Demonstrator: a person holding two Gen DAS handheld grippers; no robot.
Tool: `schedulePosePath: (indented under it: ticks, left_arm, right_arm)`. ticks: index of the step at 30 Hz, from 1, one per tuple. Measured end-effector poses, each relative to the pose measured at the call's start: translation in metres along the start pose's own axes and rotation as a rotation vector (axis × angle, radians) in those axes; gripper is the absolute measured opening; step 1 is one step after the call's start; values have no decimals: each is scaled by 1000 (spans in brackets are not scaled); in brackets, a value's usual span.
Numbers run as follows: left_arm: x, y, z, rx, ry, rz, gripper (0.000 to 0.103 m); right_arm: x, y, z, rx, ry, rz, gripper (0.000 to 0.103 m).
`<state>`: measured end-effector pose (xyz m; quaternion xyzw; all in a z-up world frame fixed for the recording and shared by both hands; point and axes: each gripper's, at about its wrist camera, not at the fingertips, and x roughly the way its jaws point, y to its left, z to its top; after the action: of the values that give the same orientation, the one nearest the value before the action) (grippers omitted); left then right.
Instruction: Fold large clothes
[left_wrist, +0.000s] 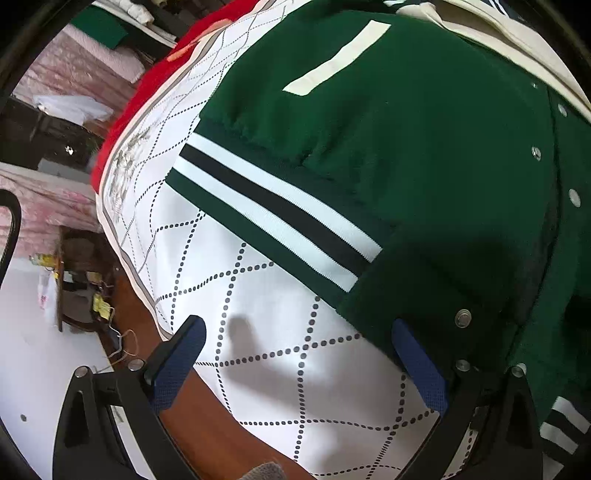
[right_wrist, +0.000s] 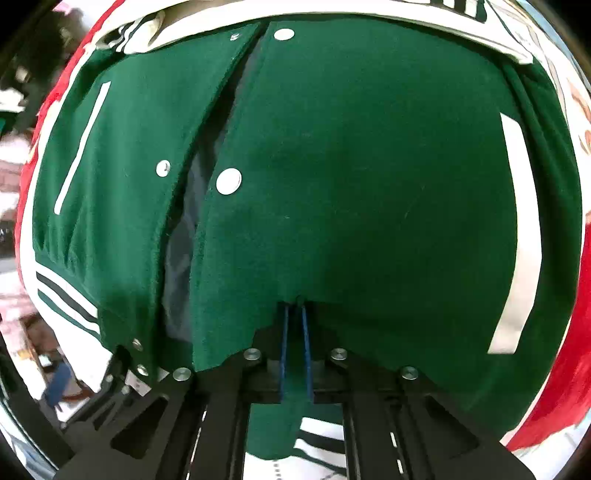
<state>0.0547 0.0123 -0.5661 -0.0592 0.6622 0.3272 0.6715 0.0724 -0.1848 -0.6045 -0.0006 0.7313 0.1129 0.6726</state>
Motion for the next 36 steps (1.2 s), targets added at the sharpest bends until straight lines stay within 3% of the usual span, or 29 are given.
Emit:
schedulePosePath:
  ticks: [5,7,8,10,14,16,17,18,19,21,25,26,27,28,30,34,36]
  left_arm:
    - [-10,27,5,-37,-19,-29,103]
    - [-16,37,9,-46,-40,-19,103]
    - [-19,40,10,-46,-53,-5,103]
    - [-30,43,17,-31,-88,26,103]
    - [-59,32,27,-23,-147,19,103]
    - [-74,9,32,-2,-171,0,103]
    - [-78,-1,33,6,-182,-10,103]
    - [-83,-17,35,15,-192,-23,103]
    - [-87,-39,39,24,-200,-35,103]
    - [-87,-77,44,42,-216,-32,103]
    - [-62,-139,57,96,-206,52,103]
    - [-51,-153,59,104,-183,65,103]
    - [-47,-163,61,107,-171,80,103]
    - [-42,-167,59,116,-159,95,103]
    - [-31,-173,56,126,-139,110,103]
    - [-31,-167,53,83,-120,107,103]
    - [-36,-163,54,78,-95,121,103]
  right_arm:
    - [-23,16,2,83,-8,159,4]
    - [-13,28,2,77,54,231,0]
    - [2,34,-1,58,125,266,0]
    - [19,38,-2,4,201,252,0]
    - [-27,7,-1,-27,134,289,3]
    - [-60,-31,11,9,74,276,23]
    - [-81,-61,22,32,22,232,50]
    - [-87,-66,45,49,-20,205,69]
    - [-101,-91,53,60,-69,158,72]
    - [-120,-150,85,80,-134,30,72]
    - [-110,-232,147,126,-146,21,68]
    - [-97,-244,161,100,-108,42,53]
    - [-84,-257,175,84,-63,57,31]
    - [-76,-274,187,64,-24,79,28]
    - [-67,-287,191,26,-27,31,19]
    - [-70,-300,189,13,-35,31,19]
    - [-66,-280,193,-13,-18,12,24]
